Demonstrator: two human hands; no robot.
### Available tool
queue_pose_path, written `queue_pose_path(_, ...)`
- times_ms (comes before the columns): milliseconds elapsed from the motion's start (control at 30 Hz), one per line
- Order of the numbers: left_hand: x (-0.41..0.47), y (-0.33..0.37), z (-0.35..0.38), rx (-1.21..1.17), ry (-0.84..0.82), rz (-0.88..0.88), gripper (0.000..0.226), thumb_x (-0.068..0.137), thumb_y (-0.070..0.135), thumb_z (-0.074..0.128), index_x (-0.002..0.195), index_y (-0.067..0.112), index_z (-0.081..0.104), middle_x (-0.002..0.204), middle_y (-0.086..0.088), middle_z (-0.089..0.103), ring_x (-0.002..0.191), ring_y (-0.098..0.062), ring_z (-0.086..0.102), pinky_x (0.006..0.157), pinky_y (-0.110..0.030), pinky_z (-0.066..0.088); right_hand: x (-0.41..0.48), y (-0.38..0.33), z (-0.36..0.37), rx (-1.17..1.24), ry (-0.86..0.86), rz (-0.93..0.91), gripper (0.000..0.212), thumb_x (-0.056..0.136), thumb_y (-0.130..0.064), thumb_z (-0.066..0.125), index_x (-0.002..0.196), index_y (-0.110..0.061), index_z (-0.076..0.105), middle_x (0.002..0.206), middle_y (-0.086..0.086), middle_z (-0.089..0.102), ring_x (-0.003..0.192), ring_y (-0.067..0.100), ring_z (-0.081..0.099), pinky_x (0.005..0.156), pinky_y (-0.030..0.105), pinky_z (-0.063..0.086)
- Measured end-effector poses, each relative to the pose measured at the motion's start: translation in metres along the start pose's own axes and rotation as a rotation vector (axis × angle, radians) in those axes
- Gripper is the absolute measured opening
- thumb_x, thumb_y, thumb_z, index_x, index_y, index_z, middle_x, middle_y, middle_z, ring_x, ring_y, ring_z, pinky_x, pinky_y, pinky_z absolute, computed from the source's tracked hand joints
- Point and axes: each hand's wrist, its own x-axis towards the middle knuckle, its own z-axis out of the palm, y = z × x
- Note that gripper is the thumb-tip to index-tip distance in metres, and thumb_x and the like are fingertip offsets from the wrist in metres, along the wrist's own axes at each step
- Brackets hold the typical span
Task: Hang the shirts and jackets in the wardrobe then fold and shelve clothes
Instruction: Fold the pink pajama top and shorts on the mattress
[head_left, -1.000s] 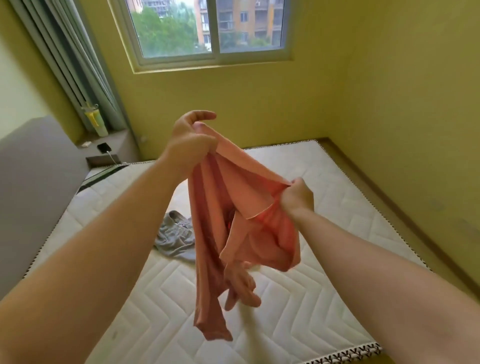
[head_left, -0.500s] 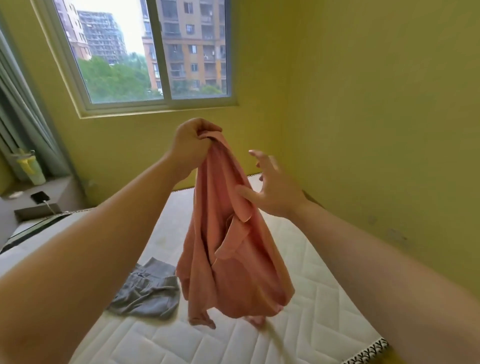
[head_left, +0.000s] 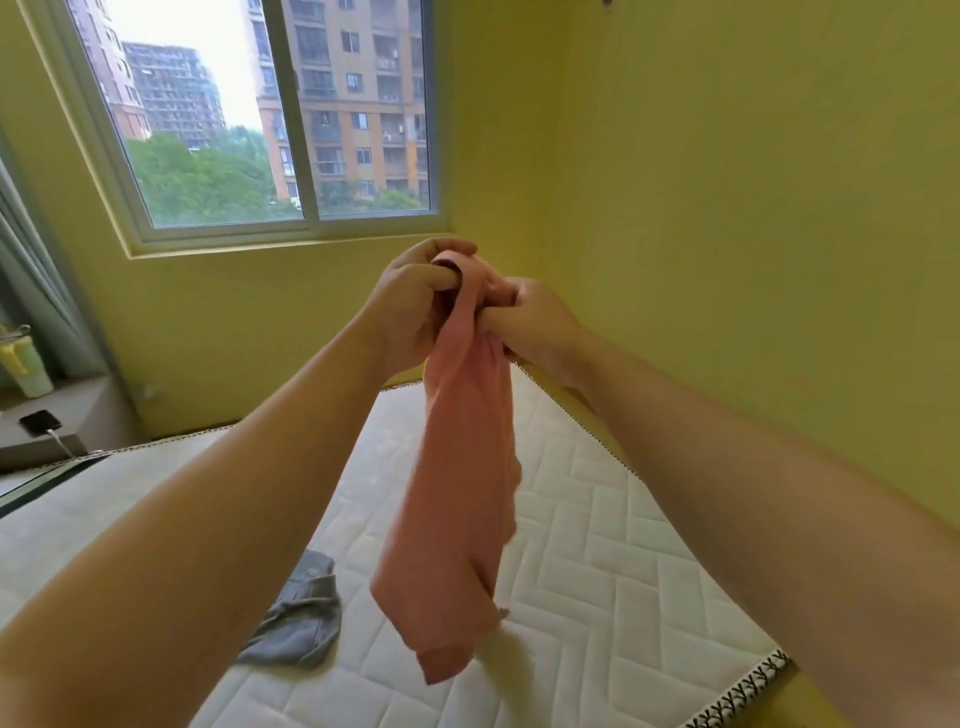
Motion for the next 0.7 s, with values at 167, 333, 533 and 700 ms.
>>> queue_pose_path(167,-0.020,-0.060,-0.037,-0.026,0.112,-0.140,0.057,0.057,-0.002,0.047,0.113,0.005,0.055,0.101,-0.012,0.058,0.078,-0.018,0.057,0.061,-0.029,0.038,-0.005,0.010,-0.007,-0.084,0.086,0.013,0.020,0.083,0.000,0.060,0.100,-0.004,0.068,0.083,0.008,0.065,0.069,0.015,0.059,0.056,0.029,0.045)
queue_pose_path(333,-0.058,-0.153,-0.063,0.518,-0.061,-0.502,0.070,0.046,0.000,0.048,0.113,0.010,0.066,0.100,-0.008,0.068,0.092,-0.027,0.064,0.064,-0.031,0.050,-0.014,0.020,-0.023,0.003,0.164,0.072,0.011,0.089,-0.009,0.060,0.096,-0.017,0.062,0.074,-0.004,0.058,0.045,-0.003,0.052,0.042,0.016,0.042)
queue_pose_path(533,-0.066,-0.183,-0.069,0.375,-0.426,-0.883,0.059,0.063,0.013,0.077,0.120,0.019,0.064,0.115,-0.002,0.074,0.106,-0.024,0.071,0.080,-0.033,0.059,-0.030,0.036,-0.052,-0.116,0.313,0.125,0.013,0.091,-0.026,0.064,0.091,-0.027,0.077,0.079,-0.009,0.071,0.074,0.007,0.067,0.060,0.027,0.057)
queue_pose_path(700,-0.066,-0.205,-0.069,0.902,-0.631,-0.945,0.051,0.068,0.022,0.079,0.117,0.024,0.064,0.115,-0.002,0.070,0.094,-0.018,0.066,0.081,-0.034,0.057,-0.046,0.051,-0.093,-0.166,0.547,0.255,0.018,0.092,-0.039,0.060,0.083,-0.027,0.070,0.093,-0.003,0.072,0.093,0.016,0.067,0.088,0.034,0.054)
